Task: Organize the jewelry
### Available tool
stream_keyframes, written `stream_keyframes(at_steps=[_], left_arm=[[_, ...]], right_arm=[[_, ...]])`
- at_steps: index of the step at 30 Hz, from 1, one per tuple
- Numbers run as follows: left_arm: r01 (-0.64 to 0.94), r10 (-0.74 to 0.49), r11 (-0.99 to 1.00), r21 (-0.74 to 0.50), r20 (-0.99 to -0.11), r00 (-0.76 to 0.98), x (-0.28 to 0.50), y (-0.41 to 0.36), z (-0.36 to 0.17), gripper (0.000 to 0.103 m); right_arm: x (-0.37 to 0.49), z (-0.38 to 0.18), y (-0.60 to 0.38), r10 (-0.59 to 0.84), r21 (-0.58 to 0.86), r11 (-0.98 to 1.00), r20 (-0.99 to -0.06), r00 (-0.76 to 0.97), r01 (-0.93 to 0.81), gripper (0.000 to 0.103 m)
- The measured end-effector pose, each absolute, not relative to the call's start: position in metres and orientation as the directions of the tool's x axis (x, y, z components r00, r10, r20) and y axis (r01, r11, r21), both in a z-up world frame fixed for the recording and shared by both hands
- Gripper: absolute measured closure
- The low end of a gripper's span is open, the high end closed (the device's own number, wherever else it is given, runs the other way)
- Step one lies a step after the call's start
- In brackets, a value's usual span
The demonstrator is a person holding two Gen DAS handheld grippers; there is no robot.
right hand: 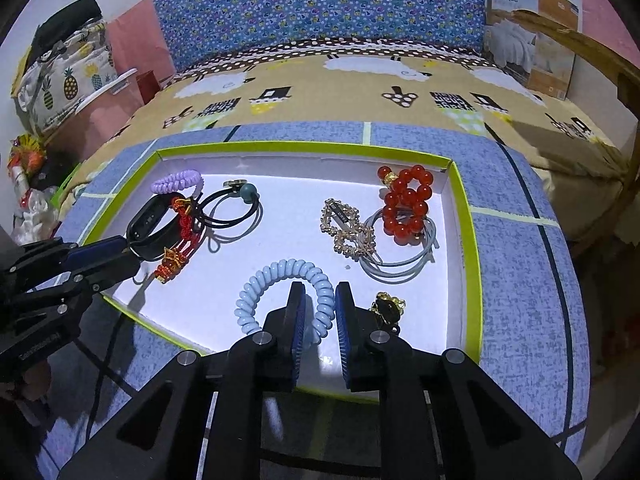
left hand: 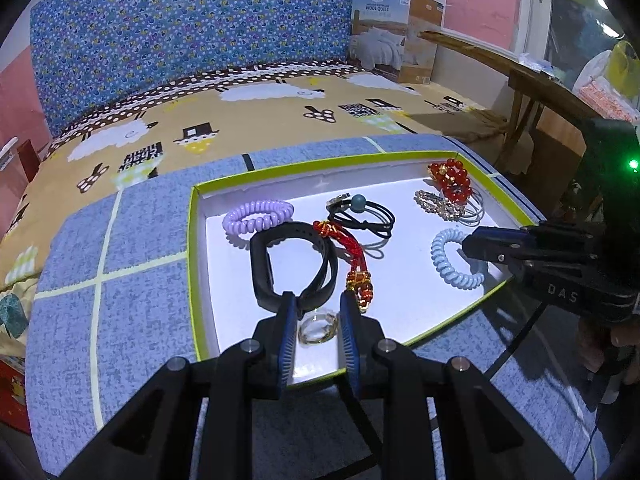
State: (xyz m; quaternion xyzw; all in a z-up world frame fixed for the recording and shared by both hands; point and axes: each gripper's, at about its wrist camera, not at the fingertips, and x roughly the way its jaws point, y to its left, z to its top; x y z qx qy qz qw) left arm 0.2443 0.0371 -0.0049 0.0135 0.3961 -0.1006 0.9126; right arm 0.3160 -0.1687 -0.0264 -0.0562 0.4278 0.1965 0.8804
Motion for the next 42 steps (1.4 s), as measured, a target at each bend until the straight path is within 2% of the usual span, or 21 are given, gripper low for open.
stream_keyframes(at_steps=[10,20,22,24,42], left_arm=[[0.178,-0.157,0.983,-0.047,-0.716,0.681,0.239,0.038,0.0,0.079],[0.132,-0.142,0.989,-0.067,-0.67,0.729,0.186,0.041,0.021,0.079],[0.113,-0.133,0.991,-0.073,-0.66,0.739,0.172,0.042,0.024,0.079],[0.095,-0.125,0.992,-0.081,-0.653,0.747,0.159,0.042,0.027,0.079],[0.03,-0.061,0.998,-0.061,-0.591,0.805,0.055,0.028,0.026,0.078]], right_arm=[[0.299,-0.015,-0.173,0.31,0.071,0.914,-0.755,0.578,-0.398,0.087],[0.25,0.007,-0.189,0.346,0.107,0.915,-0.705,0.62,-0.389,0.087],[0.236,0.012,-0.192,0.35,0.11,0.916,-0.692,0.631,-0.386,0.081],[0.222,0.016,-0.195,0.358,0.119,0.915,-0.679,0.641,-0.386,0.063],[0.107,0.016,-0.201,0.34,0.03,0.914,-0.601,0.723,-0.405,0.062]])
